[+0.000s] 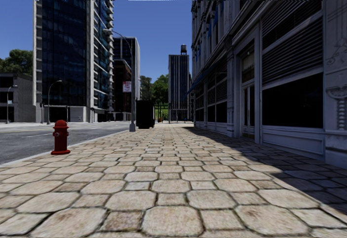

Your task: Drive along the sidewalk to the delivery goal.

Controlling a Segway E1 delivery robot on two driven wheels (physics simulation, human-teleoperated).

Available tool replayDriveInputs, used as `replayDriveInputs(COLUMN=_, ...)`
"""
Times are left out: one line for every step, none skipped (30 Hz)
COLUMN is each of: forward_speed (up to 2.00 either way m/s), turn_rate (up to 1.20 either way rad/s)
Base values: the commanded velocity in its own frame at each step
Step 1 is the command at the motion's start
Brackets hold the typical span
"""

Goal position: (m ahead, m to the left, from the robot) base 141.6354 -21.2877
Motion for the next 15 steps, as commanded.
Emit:
replayDriveInputs(forward_speed=2.00, turn_rate=0.00)
replayDriveInputs(forward_speed=2.00, turn_rate=0.00)
replayDriveInputs(forward_speed=2.00, turn_rate=0.00)
replayDriveInputs(forward_speed=2.00, turn_rate=0.00)
replayDriveInputs(forward_speed=2.00, turn_rate=0.00)
replayDriveInputs(forward_speed=2.00, turn_rate=0.00)
replayDriveInputs(forward_speed=2.00, turn_rate=0.00)
replayDriveInputs(forward_speed=2.00, turn_rate=0.00)
replayDriveInputs(forward_speed=2.00, turn_rate=0.15)
replayDriveInputs(forward_speed=2.00, turn_rate=0.15)
replayDriveInputs(forward_speed=2.00, turn_rate=0.24)
replayDriveInputs(forward_speed=2.00, turn_rate=0.25)
replayDriveInputs(forward_speed=2.00, turn_rate=0.26)
replayDriveInputs(forward_speed=2.00, turn_rate=0.26)
replayDriveInputs(forward_speed=2.00, turn_rate=0.16)
